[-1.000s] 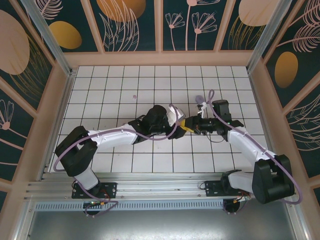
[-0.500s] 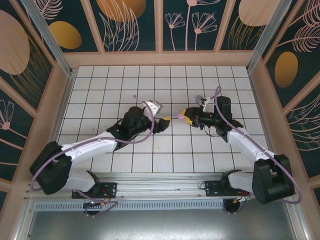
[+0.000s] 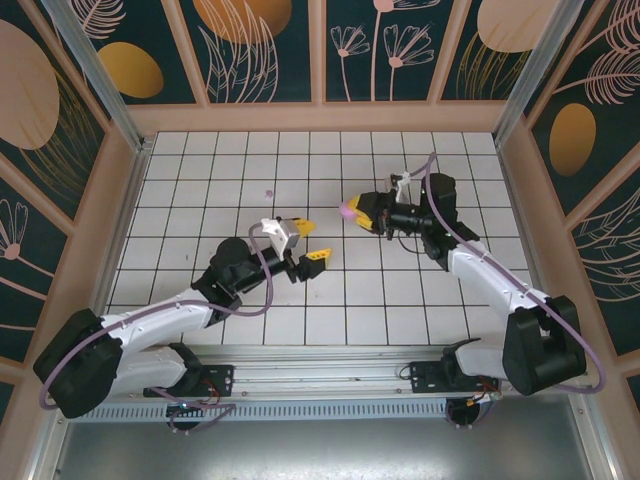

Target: Insert the wireless bluetooth earbuds into the charging case

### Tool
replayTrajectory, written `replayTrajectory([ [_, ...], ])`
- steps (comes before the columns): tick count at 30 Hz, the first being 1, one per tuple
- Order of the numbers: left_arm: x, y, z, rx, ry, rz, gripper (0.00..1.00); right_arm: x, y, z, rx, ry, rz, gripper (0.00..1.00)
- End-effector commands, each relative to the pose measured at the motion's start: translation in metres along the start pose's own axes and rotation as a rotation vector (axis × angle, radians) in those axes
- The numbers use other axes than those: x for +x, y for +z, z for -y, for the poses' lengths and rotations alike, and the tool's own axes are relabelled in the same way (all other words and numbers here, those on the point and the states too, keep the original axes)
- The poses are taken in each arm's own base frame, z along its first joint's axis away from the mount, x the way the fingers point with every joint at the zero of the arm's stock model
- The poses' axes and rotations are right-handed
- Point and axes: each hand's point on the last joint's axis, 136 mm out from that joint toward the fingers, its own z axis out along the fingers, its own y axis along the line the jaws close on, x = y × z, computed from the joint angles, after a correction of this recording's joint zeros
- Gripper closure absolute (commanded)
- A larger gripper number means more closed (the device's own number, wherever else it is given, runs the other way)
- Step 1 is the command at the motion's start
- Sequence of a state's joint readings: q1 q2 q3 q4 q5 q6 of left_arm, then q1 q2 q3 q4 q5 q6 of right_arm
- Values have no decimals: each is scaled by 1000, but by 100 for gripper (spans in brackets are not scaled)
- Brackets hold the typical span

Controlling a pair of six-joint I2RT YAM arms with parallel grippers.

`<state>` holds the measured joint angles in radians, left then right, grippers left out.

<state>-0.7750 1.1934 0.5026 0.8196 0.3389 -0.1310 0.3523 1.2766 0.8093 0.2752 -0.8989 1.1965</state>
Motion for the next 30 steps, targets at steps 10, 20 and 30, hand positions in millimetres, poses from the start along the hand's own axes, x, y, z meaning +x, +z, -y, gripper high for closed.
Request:
replayTrajectory([
  [10, -61, 25, 1, 68, -51, 184, 32, 20, 1, -75, -114, -110, -26, 100],
  [20, -60, 33, -14, 29, -98, 204, 35, 27, 4, -79, -111, -117, -46, 100],
  [30, -61, 47, -14, 71, -93, 205, 50, 32, 10, -80, -112, -116, -76, 100],
])
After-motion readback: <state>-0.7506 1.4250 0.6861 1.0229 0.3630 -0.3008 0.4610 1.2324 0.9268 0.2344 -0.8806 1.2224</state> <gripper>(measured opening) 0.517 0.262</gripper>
